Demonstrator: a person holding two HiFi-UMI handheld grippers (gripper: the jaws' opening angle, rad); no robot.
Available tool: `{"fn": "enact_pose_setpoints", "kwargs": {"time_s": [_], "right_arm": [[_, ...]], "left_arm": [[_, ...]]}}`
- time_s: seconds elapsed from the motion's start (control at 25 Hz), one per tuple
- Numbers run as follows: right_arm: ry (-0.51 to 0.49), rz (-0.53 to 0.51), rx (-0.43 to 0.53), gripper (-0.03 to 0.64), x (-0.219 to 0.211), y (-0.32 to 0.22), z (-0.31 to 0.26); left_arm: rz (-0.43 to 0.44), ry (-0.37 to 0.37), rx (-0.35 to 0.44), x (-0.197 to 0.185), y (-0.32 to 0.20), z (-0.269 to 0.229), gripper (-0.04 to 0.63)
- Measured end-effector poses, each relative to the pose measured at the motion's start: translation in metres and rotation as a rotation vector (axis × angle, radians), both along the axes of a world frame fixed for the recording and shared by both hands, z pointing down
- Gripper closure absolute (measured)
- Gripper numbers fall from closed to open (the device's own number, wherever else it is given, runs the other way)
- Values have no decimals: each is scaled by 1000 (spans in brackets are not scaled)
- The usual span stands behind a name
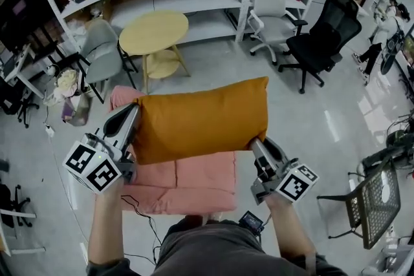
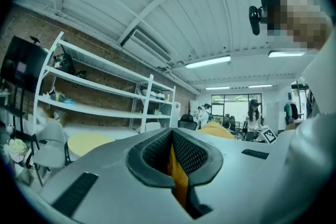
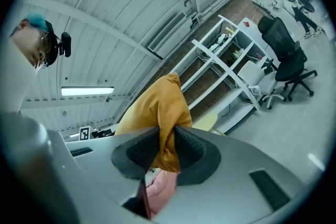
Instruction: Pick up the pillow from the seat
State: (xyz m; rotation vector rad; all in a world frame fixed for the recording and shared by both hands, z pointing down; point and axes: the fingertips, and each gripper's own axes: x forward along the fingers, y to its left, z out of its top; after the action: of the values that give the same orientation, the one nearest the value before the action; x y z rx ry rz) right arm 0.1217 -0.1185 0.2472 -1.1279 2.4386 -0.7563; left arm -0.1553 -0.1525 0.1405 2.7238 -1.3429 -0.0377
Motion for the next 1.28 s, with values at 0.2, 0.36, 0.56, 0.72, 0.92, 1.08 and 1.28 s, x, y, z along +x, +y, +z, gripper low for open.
{"fn": "enact_pose_setpoints", "kwargs": {"time_s": [0.2, 0.36, 0.56, 0.72, 0.92, 1.08, 1.28], "right_arm": [[-8, 5, 62, 531, -3, 11, -39], [-3, 15, 93, 531, -6, 16, -52], [-4, 32, 114, 531, -6, 17, -59], [-9, 39, 120, 531, -5, 14, -59], [-5, 45, 127, 531, -2, 10, -59], [-9, 47, 129, 531, 1, -1, -65], [-14, 40, 119, 531, -5, -5, -59]], "left_arm": [[3, -2, 78, -1, 11, -44, 586], [10, 9, 113, -5, 16, -57, 586], [23, 14, 132, -5, 18, -64, 586], [31, 13, 138, -4, 13, -65, 586], [42, 20, 142, -1, 7, -64, 586], [42, 18, 143, 3, -3, -69, 586], [31, 16, 143, -3, -6, -67, 586]]}}
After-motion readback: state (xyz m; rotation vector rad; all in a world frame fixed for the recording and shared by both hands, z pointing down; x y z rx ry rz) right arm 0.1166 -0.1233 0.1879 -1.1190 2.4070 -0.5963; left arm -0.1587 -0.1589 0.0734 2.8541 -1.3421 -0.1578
